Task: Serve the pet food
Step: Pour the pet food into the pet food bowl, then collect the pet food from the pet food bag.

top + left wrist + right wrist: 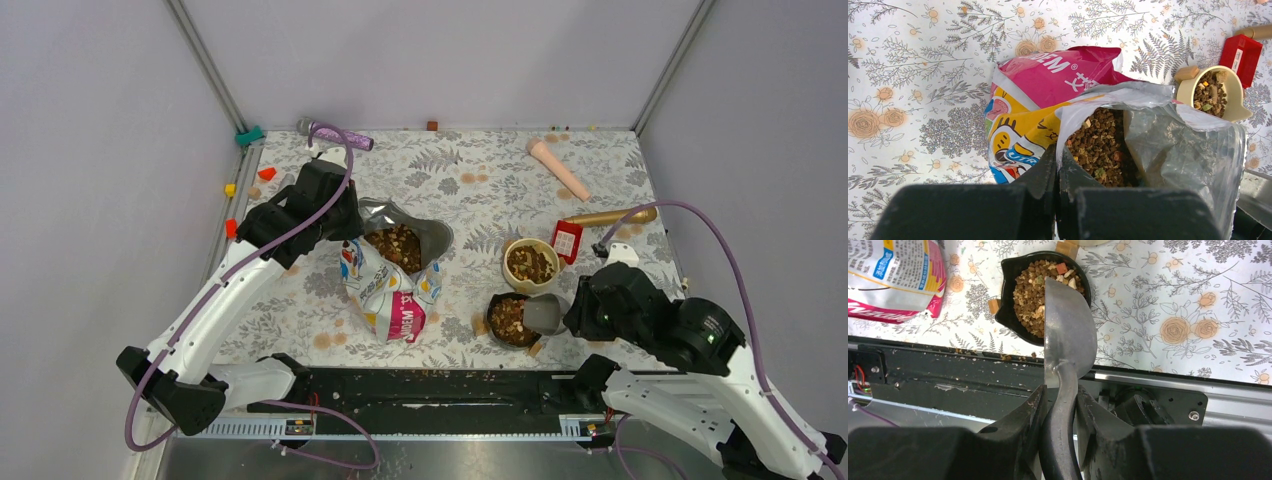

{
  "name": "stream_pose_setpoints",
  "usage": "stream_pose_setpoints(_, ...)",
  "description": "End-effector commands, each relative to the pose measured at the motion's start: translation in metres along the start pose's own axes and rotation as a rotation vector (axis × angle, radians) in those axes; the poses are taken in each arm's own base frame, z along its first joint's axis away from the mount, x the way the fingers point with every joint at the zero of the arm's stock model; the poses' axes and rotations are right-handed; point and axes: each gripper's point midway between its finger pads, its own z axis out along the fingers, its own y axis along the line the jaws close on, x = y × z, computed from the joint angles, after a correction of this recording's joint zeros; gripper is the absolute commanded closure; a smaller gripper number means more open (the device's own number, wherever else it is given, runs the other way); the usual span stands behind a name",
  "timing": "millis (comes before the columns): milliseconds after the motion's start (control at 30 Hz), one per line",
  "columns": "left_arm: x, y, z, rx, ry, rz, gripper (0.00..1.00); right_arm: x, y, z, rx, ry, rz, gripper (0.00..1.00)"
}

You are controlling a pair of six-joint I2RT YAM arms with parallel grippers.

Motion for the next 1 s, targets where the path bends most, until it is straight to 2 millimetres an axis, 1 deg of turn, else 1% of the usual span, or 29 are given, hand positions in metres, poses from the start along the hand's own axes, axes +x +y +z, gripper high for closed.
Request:
stream_pose_setpoints(0,-0.009,0.002,-0.002,-0.011,-0.029,0.01,1.0,-0.001,0.012,0.0,-0.051,0.011,-0.002,1.0)
stream_pose_setpoints(33,-0.009,0.002,-0.002,-0.011,-0.029,0.009,1.0,-0.002,0.01,-0.001,-0.03,0.017,0.001,1.0)
stream_pose_setpoints(67,-0.009,0.001,-0.002,-0.006,-0.029,0.009,1.0,-0.009,0.009,-0.003,-0.019,-0.015,0.009,1.0)
stream_pose_setpoints(133,-0.009,0.0,-0.003,0.003,-0.027,0.009,1.0,-0.033,0.009,-0.012,-0.043,-0.15,0.074,1.0)
stream_pose_setpoints(233,-0.008,-0.001,-0.004,0.009,-0.025,0.007,1.0,-0.066,0.025,-0.034,-0.194,-0.342,0.202,1.0)
stream_pose_setpoints(333,-0.007,-0.001,-0.003,0.009,-0.023,0.008,1.0,-0.087,0.049,-0.049,-0.346,-0.428,0.251,1.0)
stream_pose_setpoints(533,-0.007,-0.004,-0.004,0.022,-0.018,0.006,1.0,-0.117,0.104,-0.079,-0.558,-0.433,0.23,1.0)
stream_pose_setpoints(633,-0.007,-0.004,-0.005,0.023,-0.02,0.005,1.0,-0.134,0.138,-0.094,-0.695,-0.442,0.23,1.0)
stream_pose_setpoints(733,-0.007,-0.004,-0.004,0.024,-0.019,0.005,1.0,-0.141,0.169,-0.092,-0.75,-0.378,0.195,1.0)
stream_pose_setpoints(800,-0.006,-0.004,-0.004,0.024,-0.016,0.007,1.0,-0.145,0.186,-0.086,-0.756,-0.329,0.165,1.0)
stream_pose_setpoints(900,-0.007,-0.004,-0.004,0.023,-0.019,0.007,1.0,-0.151,0.204,-0.067,-0.706,-0.251,0.123,1.0)
stream_pose_setpoints(967,-0.007,-0.003,-0.004,0.017,-0.021,0.007,1.0,-0.146,0.212,-0.049,-0.65,-0.168,0.064,1.0)
